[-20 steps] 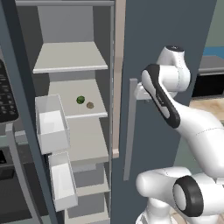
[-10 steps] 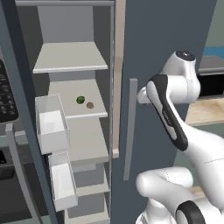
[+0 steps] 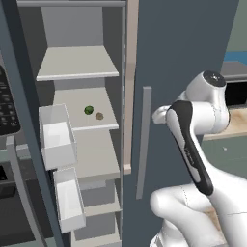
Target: Take the avocado and garlic out of the freezer and place them in the tupperware container on the counter. Then put the tupperware containing the vegetables back in the freezer.
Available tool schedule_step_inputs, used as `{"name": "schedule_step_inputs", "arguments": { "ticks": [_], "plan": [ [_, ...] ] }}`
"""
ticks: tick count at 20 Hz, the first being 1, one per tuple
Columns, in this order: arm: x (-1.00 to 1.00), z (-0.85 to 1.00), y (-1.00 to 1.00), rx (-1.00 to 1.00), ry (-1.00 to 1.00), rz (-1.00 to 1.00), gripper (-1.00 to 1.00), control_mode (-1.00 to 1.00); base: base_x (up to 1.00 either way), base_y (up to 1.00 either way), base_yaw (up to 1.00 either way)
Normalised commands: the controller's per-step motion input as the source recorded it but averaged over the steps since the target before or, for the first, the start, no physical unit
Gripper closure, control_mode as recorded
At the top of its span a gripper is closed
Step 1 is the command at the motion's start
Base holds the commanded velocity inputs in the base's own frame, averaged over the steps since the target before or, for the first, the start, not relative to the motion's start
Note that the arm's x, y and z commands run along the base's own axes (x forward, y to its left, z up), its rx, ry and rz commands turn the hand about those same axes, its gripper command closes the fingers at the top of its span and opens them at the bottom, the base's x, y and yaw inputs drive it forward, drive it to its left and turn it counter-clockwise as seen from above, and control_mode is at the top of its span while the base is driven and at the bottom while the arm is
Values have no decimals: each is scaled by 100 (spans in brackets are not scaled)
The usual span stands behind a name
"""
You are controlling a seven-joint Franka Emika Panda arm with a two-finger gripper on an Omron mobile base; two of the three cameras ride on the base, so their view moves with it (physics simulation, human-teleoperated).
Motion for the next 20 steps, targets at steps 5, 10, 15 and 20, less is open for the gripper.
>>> {"name": "schedule_step_inputs", "arguments": {
  "ticks": [5, 10, 15, 20],
  "plan": [
    [-32, 14, 5, 0, 15, 0, -100, -100, 0, 0, 0],
    [-27, 15, 11, 0, 25, 0, -100, -100, 0, 0, 0],
    [-30, 3, 10, 0, 19, 0, -100, -100, 0, 0, 0],
    [-53, 0, 1, 0, 5, 0, -100, -100, 0, 0, 0]
  ]
}}
